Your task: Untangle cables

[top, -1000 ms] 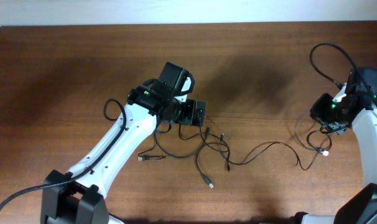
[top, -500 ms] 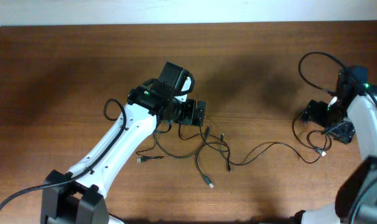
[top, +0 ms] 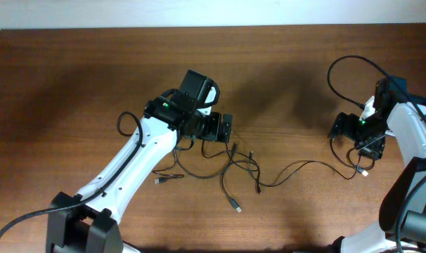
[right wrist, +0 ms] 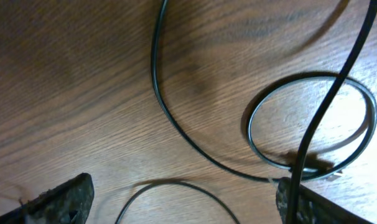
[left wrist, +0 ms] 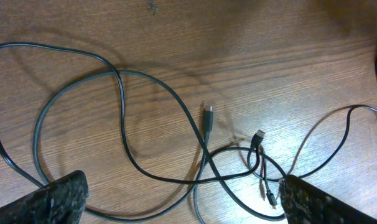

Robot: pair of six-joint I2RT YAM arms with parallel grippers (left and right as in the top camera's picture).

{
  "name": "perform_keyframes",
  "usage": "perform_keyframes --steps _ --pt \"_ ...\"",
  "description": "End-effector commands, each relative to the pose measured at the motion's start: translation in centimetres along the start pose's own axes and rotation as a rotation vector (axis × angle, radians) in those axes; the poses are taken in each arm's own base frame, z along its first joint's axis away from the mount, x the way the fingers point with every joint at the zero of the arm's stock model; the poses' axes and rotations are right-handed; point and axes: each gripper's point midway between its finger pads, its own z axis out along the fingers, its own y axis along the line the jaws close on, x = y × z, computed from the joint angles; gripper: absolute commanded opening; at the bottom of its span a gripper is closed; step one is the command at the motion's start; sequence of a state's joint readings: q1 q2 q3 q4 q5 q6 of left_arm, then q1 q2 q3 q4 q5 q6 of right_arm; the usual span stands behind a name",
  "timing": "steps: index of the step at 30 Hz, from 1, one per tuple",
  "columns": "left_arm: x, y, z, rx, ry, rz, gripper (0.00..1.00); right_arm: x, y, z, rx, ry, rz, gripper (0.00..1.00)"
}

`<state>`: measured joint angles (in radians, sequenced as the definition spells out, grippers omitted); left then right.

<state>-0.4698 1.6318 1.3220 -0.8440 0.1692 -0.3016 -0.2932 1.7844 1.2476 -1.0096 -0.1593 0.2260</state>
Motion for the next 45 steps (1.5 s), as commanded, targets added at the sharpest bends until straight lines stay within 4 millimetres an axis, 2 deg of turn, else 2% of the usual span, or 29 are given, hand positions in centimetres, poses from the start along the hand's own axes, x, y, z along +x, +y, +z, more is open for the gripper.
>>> perform_keyframes --steps 1,3,4,5,8,10,16,18,21,23,26,29,32,37,43,45 --pt "-0.1 -0.1 0.2 0.009 0.005 0.001 0.99 -0.2 -0.6 0.4 0.084 -0.018 -0.038 0.83" --pt "-0.1 -0.1 0.2 0.009 0.005 0.001 0.99 0.1 -0.2 0.9 0.100 -0.020 -0.063 0.76" --pt "-0.1 -0.1 0.2 0.009 0.005 0.001 0.99 0.3 -0.3 1.4 0.134 -0.027 -0.084 0.70" --pt "-0.1 -0.1 0.2 0.009 0.005 0.001 0.99 0.5 -0.7 1.8 0.177 -0.030 -0.099 0.68" --pt "-0.1 -0.1 0.2 0.009 0.005 0.001 0.99 0.6 -1.8 2.0 0.269 -0.044 -0.117 0.68" --pt "-0.1 -0.1 0.2 0.009 0.005 0.001 0.99 0.7 -1.7 2.3 0.262 -0.045 -0.119 0.68" --pt "-0.1 -0.1 0.2 0.009 0.005 0.001 0.99 4.8 0.5 4.5 0.079 0.101 -0.097 0.70" --pt "-0.1 -0.1 0.2 0.009 0.005 0.001 0.99 6.6 2.8 5.0 -0.078 0.167 -0.098 0.77" --pt "-0.1 -0.1 0.2 0.009 0.005 0.001 0.99 8.1 4.7 4.8 -0.204 0.230 -0.097 0.77" --pt "-0.1 -0.1 0.2 0.009 0.005 0.001 0.99 8.3 5.9 4.4 -0.277 0.243 -0.093 0.77" --pt "-0.1 -0.1 0.2 0.009 0.005 0.001 0.99 8.2 6.1 4.4 -0.291 0.239 -0.094 0.77" --pt "-0.1 -0.1 0.2 0.009 0.005 0.001 0.99 8.6 7.4 3.9 -0.371 0.259 -0.086 0.76" --pt "-0.1 -0.1 0.2 0.009 0.005 0.001 0.99 8.7 7.6 3.8 -0.378 0.265 -0.087 0.68" --pt "-0.1 -0.1 0.2 0.009 0.005 0.001 0.99 9.6 9.0 4.2 -0.351 0.303 0.010 0.67" --pt "-0.1 -0.1 0.2 0.009 0.005 0.001 0.99 11.9 11.8 4.8 -0.300 0.354 0.065 0.67" --pt "-0.1 -0.1 0.2 0.009 0.005 0.001 0.99 11.7 11.1 5.3 -0.220 0.329 0.135 0.66"
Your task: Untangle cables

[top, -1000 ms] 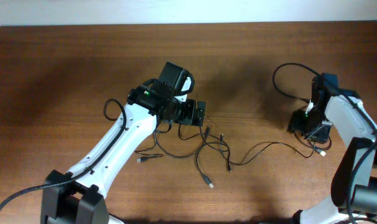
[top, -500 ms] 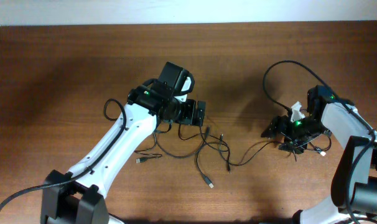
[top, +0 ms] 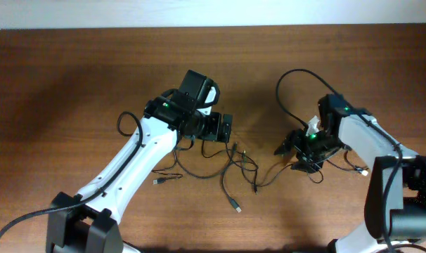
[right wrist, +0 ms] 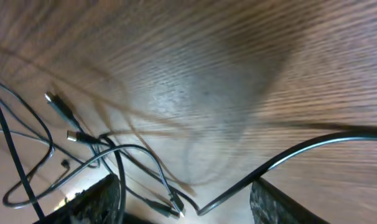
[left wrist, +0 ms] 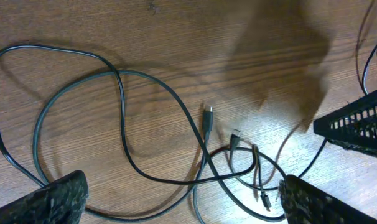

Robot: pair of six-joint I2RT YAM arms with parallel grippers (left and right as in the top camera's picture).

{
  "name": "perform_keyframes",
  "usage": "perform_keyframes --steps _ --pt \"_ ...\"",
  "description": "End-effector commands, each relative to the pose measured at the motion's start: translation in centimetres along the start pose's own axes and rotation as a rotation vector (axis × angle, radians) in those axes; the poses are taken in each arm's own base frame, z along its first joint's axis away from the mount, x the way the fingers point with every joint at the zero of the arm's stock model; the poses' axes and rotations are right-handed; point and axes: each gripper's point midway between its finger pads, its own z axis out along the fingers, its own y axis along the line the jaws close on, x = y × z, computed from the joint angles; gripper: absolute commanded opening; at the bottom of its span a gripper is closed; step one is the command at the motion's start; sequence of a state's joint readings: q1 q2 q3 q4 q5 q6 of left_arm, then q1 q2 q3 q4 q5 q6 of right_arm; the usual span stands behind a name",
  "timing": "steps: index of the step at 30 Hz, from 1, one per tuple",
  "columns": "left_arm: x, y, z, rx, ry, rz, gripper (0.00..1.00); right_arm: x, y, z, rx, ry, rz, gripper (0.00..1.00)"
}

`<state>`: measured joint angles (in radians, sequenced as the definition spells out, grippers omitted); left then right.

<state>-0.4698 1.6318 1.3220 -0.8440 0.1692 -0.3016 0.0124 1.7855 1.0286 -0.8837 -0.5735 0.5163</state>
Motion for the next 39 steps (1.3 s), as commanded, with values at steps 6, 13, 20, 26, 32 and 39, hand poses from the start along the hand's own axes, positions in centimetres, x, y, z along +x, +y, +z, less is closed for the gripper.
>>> perform_keyframes --steps 6,13,20,26,32,39 --pt "-0.1 -0.1 0.2 0.009 0.005 0.001 0.99 -0.1 -1.2 0.5 0.080 -0.030 0.215 0.65" --pt "-0.1 -0.1 0.2 0.009 0.005 0.001 0.99 0.1 -1.3 0.5 0.085 -0.024 0.220 0.24" --pt "-0.1 -0.1 0.2 0.009 0.005 0.001 0.99 0.3 -1.3 0.5 0.085 -0.016 0.222 0.34" --pt "-0.1 -0.1 0.2 0.009 0.005 0.001 0.99 -1.0 -0.5 -2.5 0.149 -0.091 0.046 0.04" --pt "-0.1 -0.1 0.2 0.009 0.005 0.001 0.99 -1.9 2.9 -13.0 0.339 -0.229 -0.234 0.74" --pt "-0.1 -0.1 0.2 0.009 0.005 0.001 0.99 -1.1 -1.6 -11.0 0.494 -0.145 -0.176 0.97"
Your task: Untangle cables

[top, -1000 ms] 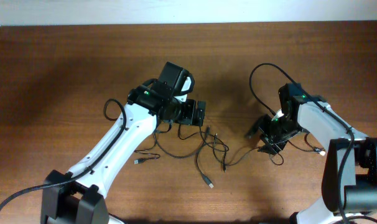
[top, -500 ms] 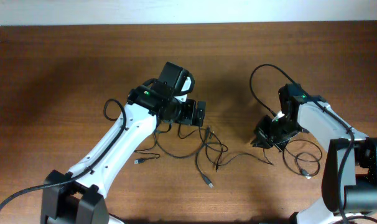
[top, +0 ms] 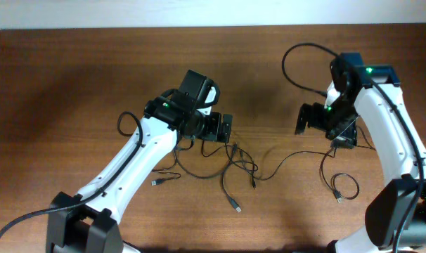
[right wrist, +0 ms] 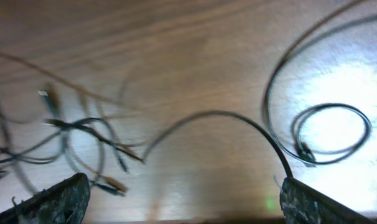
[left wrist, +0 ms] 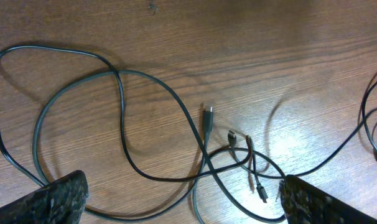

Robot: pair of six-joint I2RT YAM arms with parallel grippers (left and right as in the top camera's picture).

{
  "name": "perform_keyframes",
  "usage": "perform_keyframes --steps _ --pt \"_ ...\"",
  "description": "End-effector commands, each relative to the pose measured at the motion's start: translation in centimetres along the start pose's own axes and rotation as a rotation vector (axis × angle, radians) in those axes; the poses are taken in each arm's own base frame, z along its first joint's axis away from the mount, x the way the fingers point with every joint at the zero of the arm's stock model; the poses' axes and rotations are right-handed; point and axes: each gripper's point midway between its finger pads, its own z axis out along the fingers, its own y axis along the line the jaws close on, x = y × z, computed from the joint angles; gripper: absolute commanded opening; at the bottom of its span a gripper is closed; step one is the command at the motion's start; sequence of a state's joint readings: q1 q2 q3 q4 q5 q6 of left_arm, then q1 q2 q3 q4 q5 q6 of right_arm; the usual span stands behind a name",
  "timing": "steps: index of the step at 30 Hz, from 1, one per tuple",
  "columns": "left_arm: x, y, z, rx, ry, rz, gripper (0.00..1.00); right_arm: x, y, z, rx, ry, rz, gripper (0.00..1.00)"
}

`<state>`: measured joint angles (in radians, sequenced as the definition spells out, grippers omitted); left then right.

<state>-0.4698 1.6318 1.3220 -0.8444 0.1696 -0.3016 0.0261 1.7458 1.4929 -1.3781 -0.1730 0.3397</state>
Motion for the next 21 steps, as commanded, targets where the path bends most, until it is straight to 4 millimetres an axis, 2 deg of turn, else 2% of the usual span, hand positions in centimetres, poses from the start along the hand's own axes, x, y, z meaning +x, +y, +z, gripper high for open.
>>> perform_keyframes --steps 1,4,7,8,10,11,12,13,14,17,18,19,21 --pt "-0.1 -0.1 0.2 0.008 0.005 0.001 0.99 1.2 -3.6 1.6 0.195 0.048 0.020 0.98" --pt "-0.1 -0.1 0.2 0.008 0.004 0.001 0.99 1.3 -7.6 1.5 0.420 0.010 0.113 0.99" --pt "-0.1 -0.1 0.2 0.008 0.005 0.001 0.99 -0.1 -9.9 0.3 0.566 -0.090 0.167 0.99" --pt "-0.1 -0.1 0.2 0.008 0.005 0.001 0.99 -0.4 -9.6 0.4 0.550 -0.099 0.168 0.98" --pt "-0.1 -0.1 0.2 0.008 0.005 0.001 0.99 0.4 -4.7 2.5 0.249 0.022 -0.051 0.99" --pt "-0.1 -0.1 0.2 0.008 0.005 0.001 0.99 1.9 -0.9 3.0 0.015 0.099 -0.239 0.66" --pt "-0.1 -0.1 0.2 0.008 0.005 0.001 0.99 2.1 -0.3 2.9 -0.022 0.108 -0.274 0.24" --pt "-0.1 -0.1 0.2 0.008 0.005 0.001 0.99 2.0 -0.7 3.0 0.002 0.103 -0.274 0.23" --pt "-0.1 -0.1 0.2 0.008 0.005 0.001 0.99 1.7 -1.5 3.0 0.050 0.093 -0.257 0.30" --pt "-0.1 -0.1 0.2 0.008 0.005 0.001 0.99 0.9 -7.0 1.7 0.385 0.024 -0.014 0.74" --pt "-0.1 -0.1 0.2 0.008 0.005 0.001 0.99 0.6 -8.5 1.1 0.471 -0.010 0.038 0.83" --pt "-0.1 -0.1 0.2 0.008 0.005 0.001 1.00 0.1 -9.6 0.6 0.522 -0.042 0.079 0.87" --pt "-0.1 -0.1 0.2 0.008 0.005 0.001 0.99 0.0 -10.2 0.7 0.504 -0.036 0.115 0.89"
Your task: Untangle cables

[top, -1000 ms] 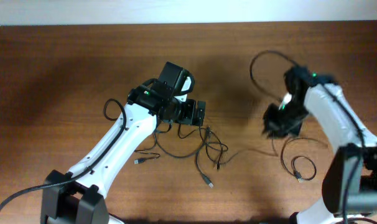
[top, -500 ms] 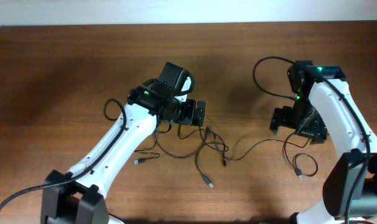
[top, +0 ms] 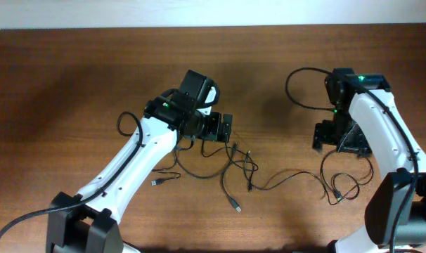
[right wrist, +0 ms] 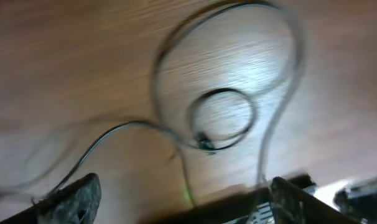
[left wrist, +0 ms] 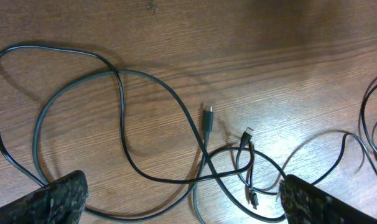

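Note:
A tangle of thin black cables lies mid-table, with several loose connector ends. My left gripper hangs just behind it, fingers wide open. In the left wrist view the left gripper frames crossing loops and two plugs. One thin cable runs right from the tangle to a small coil. My right gripper is open above that end. The right wrist view is blurred. It shows the right gripper over the small coil.
The brown wooden table stretches to the left and back. A loose plug lies near the front of the tangle, another plug to its left. A black loop of arm wiring hangs behind the right arm.
My right gripper has shifted right and toward the front. The thin cable now sags nearer the front, and the plugs in the tangle have shifted slightly. The left arm has not moved.
My right gripper was first at the far right over a cable coil, then close to the tangle's right side. It was then back at the right with the thin cable drawn out, and now stands above the small coil. My left gripper stayed open throughout.

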Robot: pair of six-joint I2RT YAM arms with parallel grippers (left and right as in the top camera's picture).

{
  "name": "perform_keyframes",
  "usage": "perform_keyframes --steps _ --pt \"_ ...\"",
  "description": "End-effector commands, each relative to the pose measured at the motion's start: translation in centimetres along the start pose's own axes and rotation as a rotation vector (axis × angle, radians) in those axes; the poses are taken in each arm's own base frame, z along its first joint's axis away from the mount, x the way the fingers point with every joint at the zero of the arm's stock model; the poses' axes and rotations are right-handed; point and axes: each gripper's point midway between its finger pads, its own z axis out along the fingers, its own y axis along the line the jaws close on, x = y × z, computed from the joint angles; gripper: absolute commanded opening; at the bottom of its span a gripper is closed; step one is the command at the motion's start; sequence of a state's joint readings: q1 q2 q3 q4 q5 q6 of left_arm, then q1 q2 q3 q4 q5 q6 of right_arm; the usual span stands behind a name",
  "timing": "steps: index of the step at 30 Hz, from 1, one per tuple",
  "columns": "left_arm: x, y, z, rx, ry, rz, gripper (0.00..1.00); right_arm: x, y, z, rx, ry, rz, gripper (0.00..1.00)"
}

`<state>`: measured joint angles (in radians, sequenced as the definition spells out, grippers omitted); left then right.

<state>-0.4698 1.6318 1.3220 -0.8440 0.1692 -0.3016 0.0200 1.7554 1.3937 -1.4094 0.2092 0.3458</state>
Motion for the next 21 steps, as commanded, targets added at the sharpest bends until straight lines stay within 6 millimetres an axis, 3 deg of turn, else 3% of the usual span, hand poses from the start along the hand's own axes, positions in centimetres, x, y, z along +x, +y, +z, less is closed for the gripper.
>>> perform_keyframes --steps 1,2,5,7,8,9,11,12,13,16,17,18,19,21 --pt "-0.1 -0.1 0.2 0.009 0.005 0.001 0.99 -0.6 -2.2 0.7 0.063 -0.005 0.120 0.89" --pt "-0.1 -0.1 0.2 0.009 0.005 0.001 0.99 -0.3 -1.2 0.8 0.000 0.021 0.092 0.87" --pt "-0.1 -0.1 0.2 0.009 0.005 0.001 0.99 1.9 4.3 0.3 -0.308 0.093 -0.245 0.85" --pt "-0.1 -0.1 0.2 0.009 0.005 0.001 0.99 2.7 6.1 0.2 -0.398 0.100 -0.353 0.89" --pt "-0.1 -0.1 0.2 0.009 0.005 0.001 0.99 2.3 6.3 0.2 -0.402 0.082 -0.353 0.89" --pt "-0.1 -0.1 0.2 0.009 0.005 0.001 0.99 1.5 6.3 0.3 -0.393 0.046 -0.370 0.96" --pt "-0.1 -0.1 0.2 0.009 0.005 0.001 0.99 1.7 5.2 0.5 -0.330 0.048 -0.386 0.51" --pt "-0.1 -0.1 0.2 0.009 0.005 0.001 0.99 1.9 4.8 0.2 -0.315 0.032 -0.390 0.43" --pt "-0.1 -0.1 0.2 0.009 0.005 0.001 0.99 1.9 4.6 -0.5 -0.315 -0.013 -0.373 0.42" --pt "-0.1 -0.1 0.2 0.009 0.005 0.001 0.99 3.3 3.2 -4.4 -0.347 -0.242 -0.357 0.47" --pt "-0.1 -0.1 0.2 0.009 0.005 0.001 0.99 4.0 2.6 -5.2 -0.347 -0.317 -0.367 0.57" --pt "-0.1 -0.1 0.2 0.009 0.005 0.001 0.99 4.2 2.0 -5.2 -0.323 -0.375 -0.359 0.71" --pt "-0.1 -0.1 0.2 0.009 0.005 0.001 0.99 4.5 1.1 -4.2 -0.271 -0.403 -0.349 0.77" --pt "-0.1 -0.1 0.2 0.009 0.005 0.001 0.99 4.9 1.3 -1.5 -0.254 -0.371 -0.352 0.82"
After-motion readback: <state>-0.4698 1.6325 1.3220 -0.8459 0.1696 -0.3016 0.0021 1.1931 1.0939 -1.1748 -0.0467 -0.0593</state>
